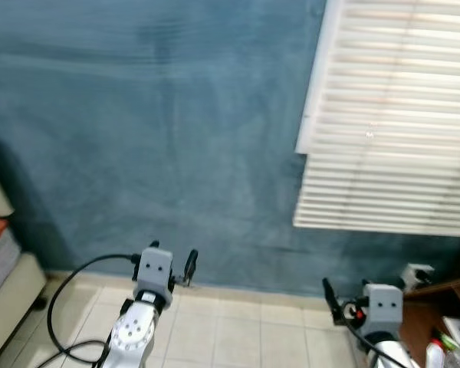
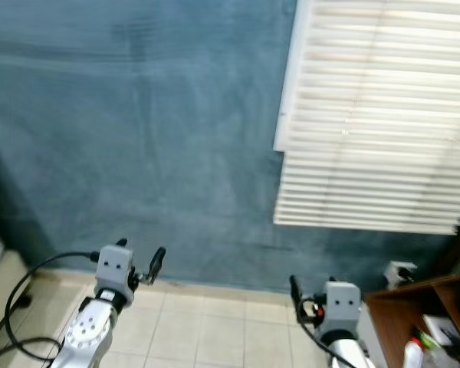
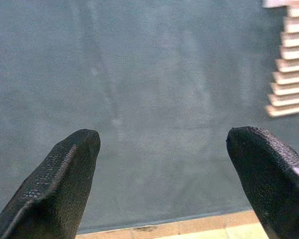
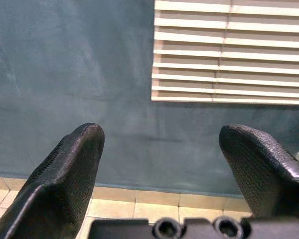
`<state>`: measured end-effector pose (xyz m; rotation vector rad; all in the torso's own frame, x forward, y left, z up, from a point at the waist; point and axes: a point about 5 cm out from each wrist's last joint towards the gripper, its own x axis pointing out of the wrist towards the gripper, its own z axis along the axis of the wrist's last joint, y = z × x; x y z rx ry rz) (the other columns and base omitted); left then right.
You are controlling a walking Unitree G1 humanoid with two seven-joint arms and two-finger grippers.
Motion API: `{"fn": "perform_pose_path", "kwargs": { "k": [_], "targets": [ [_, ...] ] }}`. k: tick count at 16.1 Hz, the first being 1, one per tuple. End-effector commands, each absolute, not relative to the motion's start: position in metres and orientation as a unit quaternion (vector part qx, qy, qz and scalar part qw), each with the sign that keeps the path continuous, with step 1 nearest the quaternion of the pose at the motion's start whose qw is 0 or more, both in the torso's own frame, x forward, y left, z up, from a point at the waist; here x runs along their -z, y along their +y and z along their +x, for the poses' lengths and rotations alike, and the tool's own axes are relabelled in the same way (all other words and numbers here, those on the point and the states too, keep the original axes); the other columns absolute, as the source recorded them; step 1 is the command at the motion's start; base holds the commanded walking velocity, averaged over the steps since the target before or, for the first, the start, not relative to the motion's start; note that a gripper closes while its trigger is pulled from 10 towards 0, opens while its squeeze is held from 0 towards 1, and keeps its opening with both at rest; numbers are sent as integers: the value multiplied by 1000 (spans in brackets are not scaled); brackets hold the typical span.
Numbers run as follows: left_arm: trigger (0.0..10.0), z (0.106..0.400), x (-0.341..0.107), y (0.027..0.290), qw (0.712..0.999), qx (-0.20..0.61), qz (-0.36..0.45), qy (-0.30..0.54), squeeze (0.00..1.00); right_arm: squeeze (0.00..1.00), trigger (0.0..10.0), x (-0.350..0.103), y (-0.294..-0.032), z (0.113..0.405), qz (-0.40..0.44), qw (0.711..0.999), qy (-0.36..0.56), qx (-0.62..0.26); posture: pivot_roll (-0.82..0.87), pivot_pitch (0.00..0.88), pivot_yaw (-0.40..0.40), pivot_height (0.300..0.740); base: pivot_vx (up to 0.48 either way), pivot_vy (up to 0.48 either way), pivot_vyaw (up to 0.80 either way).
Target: Clean up the room
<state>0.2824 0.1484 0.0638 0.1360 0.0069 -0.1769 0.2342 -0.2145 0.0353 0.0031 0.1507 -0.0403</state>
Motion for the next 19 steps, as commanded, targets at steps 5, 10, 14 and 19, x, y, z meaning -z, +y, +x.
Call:
{"fn": "perform_pose_path", "kwargs": {
  "k": [5, 10, 14, 19],
  "targets": [
    [10000, 263, -64, 158, 998, 46, 43, 2, 0, 0, 10000, -51, -200, 229, 31, 998, 38, -25, -41, 0, -70, 740, 480, 0, 0],
    [10000, 241, -68, 166, 995, 76, 64, 14, 0, 0, 10000, -54, -184, 224, 59, 995, 41, -75, -10, 0, -72, 740, 480, 0, 0],
    [10000, 256, -76, 172, 990, 92, 108, 22, 0, 0, 10000, -48, -199, 221, 82, 995, 52, 4, -6, 0, -54, 740, 240, 0, 0],
    [10000, 275, -78, 172, 983, 139, 119, 33, 0, 0, 10000, -50, -191, 219, 65, 997, 38, 18, -54, 0, 40, 740, 0, 0, 0]
  ]
}}
